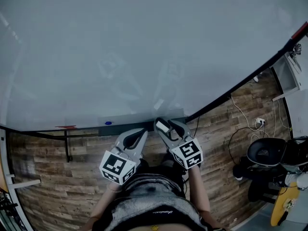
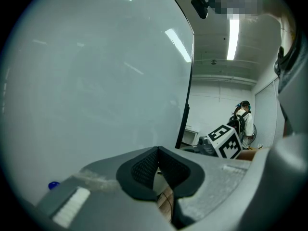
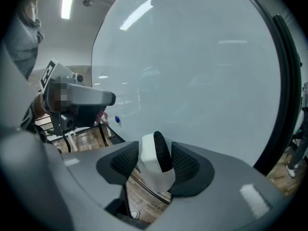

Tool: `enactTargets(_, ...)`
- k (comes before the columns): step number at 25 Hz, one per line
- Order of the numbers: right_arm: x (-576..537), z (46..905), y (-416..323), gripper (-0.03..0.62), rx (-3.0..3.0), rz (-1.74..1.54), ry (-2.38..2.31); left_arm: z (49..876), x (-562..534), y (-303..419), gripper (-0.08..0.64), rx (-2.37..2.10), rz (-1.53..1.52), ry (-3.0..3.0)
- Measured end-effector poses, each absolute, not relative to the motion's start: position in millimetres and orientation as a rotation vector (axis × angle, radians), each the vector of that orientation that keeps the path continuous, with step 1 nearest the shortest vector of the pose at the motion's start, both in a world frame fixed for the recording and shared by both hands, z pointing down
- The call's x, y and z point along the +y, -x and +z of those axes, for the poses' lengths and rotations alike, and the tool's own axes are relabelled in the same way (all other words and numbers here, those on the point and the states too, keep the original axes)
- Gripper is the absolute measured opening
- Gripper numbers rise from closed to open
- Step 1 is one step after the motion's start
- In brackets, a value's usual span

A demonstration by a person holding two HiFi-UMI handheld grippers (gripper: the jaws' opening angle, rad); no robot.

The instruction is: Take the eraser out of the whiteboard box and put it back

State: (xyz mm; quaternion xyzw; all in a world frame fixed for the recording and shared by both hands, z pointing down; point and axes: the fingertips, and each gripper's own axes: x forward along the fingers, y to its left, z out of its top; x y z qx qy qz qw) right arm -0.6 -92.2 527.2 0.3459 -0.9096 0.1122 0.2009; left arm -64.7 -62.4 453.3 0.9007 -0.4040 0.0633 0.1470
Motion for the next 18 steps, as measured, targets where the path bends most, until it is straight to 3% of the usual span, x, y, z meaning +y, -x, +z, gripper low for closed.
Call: enactTargets(18, -75.6, 500.0, -0.2, 0.23, -2.559, 0.291, -1.032, 454.6, -61.7, 61.3, 0.002, -1.129, 0.2, -2.602)
